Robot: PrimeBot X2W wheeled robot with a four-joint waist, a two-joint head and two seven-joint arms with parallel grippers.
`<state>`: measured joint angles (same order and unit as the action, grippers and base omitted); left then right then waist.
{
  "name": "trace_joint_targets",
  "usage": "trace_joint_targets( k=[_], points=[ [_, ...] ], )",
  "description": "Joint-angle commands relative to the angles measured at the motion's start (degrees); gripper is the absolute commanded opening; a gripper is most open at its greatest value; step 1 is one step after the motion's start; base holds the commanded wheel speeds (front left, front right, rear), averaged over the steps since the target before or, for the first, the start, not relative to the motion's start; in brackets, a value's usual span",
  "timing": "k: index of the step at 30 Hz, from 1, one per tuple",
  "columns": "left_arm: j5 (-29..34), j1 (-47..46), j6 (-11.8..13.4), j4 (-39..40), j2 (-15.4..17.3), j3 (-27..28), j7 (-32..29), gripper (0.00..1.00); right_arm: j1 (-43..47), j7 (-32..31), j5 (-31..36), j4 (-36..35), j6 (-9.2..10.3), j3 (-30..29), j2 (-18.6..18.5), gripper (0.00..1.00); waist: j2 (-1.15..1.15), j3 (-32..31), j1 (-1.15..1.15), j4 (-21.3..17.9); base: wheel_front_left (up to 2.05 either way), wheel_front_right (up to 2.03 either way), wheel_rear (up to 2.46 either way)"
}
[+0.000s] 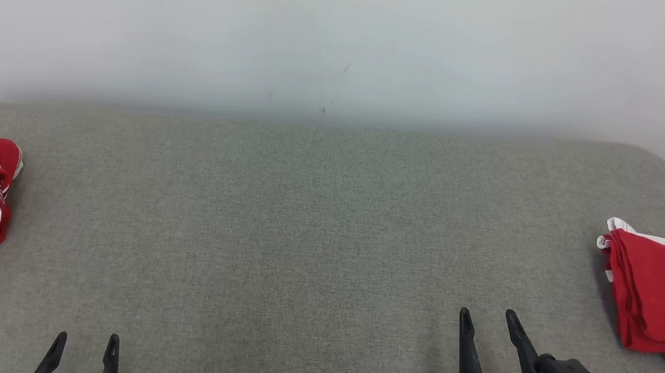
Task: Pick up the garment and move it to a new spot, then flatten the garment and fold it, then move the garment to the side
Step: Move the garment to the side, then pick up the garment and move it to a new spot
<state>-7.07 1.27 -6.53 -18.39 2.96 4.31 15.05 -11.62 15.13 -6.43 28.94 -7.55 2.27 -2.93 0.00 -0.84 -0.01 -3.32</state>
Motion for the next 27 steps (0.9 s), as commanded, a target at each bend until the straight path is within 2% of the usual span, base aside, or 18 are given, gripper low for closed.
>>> trace_joint_targets(
  k=[1, 17, 22, 27],
  points=[
    [-0.4, 1.0, 0.1, 0.2, -0.1, 0.2, 0.2, 1.0, 0.6, 0.0, -0.2, -0.3, 0.14, 0.1, 0.1, 1.0, 0.0, -0.3, 0.01, 0.0, 0.0, 0.0, 0.0],
    [-0.9, 0.9, 0.5, 0.7, -0.1, 0.6, 0.2, 1.0, 1.0, 0.0, -0.5, -0.8, 0.14, 0.6, 0.1, 1.0, 0.0, -0.1, 0.01, 0.5, 0.0, 0.0, 0.0],
    [-0.9, 0.8, 0.8, 0.7, -0.1, 0.5, 0.2, 1.0, 1.4, 0.0, -0.7, -1.0, 0.14, 1.0, 0.1, 1.0, 0.0, 0.2, 0.01, 3.0, 0.0, 0.0, 0.0],
    [-0.7, 1.0, 1.0, 0.4, -0.1, 0.4, 0.2, 1.0, 2.1, 0.0, -1.1, -0.9, 0.14, 1.3, 0.1, 1.0, 0.0, 0.3, 0.01, 7.7, 0.0, 0.0, 0.0]
  ],
)
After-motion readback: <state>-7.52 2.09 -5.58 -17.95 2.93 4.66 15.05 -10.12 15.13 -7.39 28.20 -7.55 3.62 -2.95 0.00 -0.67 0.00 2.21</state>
